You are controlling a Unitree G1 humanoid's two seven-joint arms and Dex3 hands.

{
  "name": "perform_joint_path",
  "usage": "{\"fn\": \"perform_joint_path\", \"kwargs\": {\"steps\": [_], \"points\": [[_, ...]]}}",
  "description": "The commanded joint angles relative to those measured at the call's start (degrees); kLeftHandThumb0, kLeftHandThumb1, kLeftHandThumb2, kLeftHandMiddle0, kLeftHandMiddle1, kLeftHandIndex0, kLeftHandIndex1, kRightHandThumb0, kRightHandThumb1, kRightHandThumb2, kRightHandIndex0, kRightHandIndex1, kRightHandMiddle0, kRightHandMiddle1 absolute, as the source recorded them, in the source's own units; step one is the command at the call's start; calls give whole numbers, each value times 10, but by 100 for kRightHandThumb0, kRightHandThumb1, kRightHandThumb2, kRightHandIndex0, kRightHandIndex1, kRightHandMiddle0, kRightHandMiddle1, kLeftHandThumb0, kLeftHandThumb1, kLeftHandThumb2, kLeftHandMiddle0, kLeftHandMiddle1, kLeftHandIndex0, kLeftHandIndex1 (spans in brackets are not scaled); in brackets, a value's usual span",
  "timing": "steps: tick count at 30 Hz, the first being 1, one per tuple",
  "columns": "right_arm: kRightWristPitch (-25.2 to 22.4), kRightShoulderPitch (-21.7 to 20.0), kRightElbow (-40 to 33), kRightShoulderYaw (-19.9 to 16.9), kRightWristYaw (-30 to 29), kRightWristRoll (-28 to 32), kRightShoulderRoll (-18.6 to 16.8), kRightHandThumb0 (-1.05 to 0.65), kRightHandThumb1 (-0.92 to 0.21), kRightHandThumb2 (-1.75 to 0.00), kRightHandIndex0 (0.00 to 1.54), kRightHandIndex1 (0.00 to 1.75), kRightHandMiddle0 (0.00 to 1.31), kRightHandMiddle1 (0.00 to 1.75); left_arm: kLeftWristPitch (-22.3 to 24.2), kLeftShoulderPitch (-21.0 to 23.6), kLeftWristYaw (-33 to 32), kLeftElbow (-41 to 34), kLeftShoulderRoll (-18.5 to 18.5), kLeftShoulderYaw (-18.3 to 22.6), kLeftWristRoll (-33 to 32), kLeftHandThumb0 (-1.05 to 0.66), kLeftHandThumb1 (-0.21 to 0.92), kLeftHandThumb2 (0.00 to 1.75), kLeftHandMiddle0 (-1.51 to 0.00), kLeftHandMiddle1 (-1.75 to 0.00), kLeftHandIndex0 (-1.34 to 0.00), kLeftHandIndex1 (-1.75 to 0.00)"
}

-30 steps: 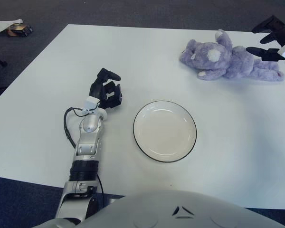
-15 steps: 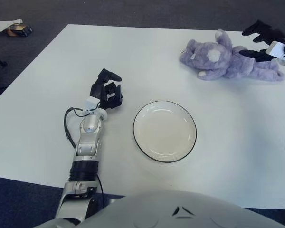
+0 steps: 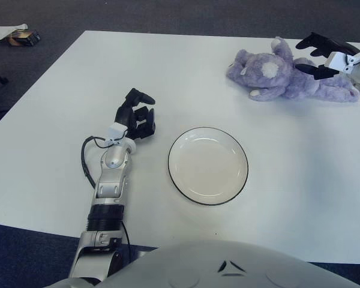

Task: Put the doll into the plate.

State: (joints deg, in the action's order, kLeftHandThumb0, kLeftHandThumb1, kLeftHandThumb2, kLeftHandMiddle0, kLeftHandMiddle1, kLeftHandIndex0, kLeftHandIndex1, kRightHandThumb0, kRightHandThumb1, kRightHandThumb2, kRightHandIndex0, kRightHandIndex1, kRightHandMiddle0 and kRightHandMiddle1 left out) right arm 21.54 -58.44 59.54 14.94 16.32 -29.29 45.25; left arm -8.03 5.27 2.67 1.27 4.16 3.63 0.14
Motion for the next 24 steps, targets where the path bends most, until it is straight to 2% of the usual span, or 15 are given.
{"fn": "perform_joint_path", "kwargs": {"steps": [1, 6, 12, 24], "points": [[4, -22, 19, 12, 6, -13, -6, -105, -92, -82, 20, 54, 0, 55, 10, -30, 3, 12, -4, -1, -8, -40, 58, 98, -101, -175, -41, -175], [6, -32, 48, 25, 0, -19, -17, -105, -92, -82, 16, 51, 0, 52, 13, -31, 3, 9, -4, -1, -9, -40, 59, 97, -101, -175, -41, -175], [13, -45, 88, 41, -5, -27, -29, -105, -92, -80, 8, 38, 0, 52, 14, -34, 3, 6, -4, -2, -11, -40, 59, 97, -103, -175, -41, -175], [5, -50, 111, 62, -20, -40, -39, -105, -92, -81, 8, 28, 0, 56, 15, -40, 0, 0, -5, -4, -10, -40, 58, 99, -103, -175, -41, -175]]}}
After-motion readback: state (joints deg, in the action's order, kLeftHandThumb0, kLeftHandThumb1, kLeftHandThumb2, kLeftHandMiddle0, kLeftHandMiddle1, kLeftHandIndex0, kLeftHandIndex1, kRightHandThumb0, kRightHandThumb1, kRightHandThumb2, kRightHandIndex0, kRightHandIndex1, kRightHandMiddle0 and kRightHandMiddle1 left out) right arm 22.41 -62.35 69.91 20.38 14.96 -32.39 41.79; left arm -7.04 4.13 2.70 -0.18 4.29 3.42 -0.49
